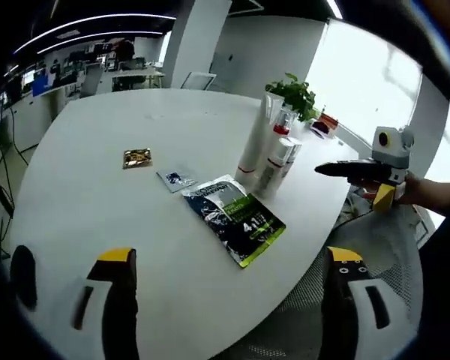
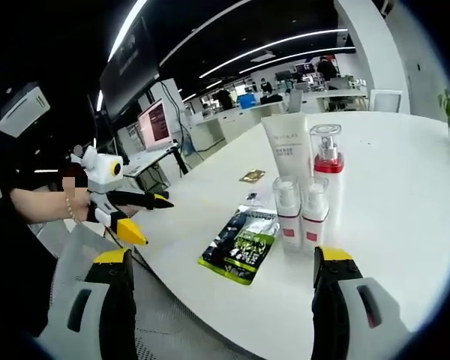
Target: Arrange the skincare products in the storage area until every visible bottle or jar stands upright without overlapping.
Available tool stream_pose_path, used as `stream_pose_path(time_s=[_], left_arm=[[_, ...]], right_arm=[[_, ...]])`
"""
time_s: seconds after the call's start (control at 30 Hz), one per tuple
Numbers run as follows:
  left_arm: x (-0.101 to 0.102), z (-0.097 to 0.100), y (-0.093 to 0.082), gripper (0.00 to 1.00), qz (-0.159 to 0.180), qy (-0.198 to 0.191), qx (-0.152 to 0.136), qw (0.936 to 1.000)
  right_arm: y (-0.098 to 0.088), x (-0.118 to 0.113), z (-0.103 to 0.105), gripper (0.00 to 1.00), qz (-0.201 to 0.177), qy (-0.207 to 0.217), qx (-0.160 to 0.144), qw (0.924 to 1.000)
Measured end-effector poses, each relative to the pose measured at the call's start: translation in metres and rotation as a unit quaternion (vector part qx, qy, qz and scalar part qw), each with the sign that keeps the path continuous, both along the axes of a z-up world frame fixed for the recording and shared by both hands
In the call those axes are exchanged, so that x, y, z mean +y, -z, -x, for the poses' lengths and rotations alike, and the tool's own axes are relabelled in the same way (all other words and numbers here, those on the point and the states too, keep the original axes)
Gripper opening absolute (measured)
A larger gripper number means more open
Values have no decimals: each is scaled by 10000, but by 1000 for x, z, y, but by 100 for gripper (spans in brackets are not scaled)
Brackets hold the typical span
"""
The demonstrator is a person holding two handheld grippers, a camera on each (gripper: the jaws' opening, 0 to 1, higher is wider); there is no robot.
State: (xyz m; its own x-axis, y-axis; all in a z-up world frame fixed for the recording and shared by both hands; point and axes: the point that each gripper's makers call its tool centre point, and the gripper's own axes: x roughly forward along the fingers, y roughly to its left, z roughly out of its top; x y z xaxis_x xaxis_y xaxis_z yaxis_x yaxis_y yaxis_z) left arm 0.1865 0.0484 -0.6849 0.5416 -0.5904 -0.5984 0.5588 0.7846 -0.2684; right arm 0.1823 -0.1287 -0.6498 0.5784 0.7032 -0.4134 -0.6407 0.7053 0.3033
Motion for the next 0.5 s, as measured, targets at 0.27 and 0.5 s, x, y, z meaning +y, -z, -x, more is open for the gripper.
stream_pose_path(time_s=[0.27,0.5], left_arm=[[10,9,-5,99,-42,-216,-91,9997],[16,14,-5,99,-171,-247,-159,9994]], right_arm=[[1,-1,-1,100,55,10,-3,10000],[0,-2,-1,100,52,26,-5,10000]])
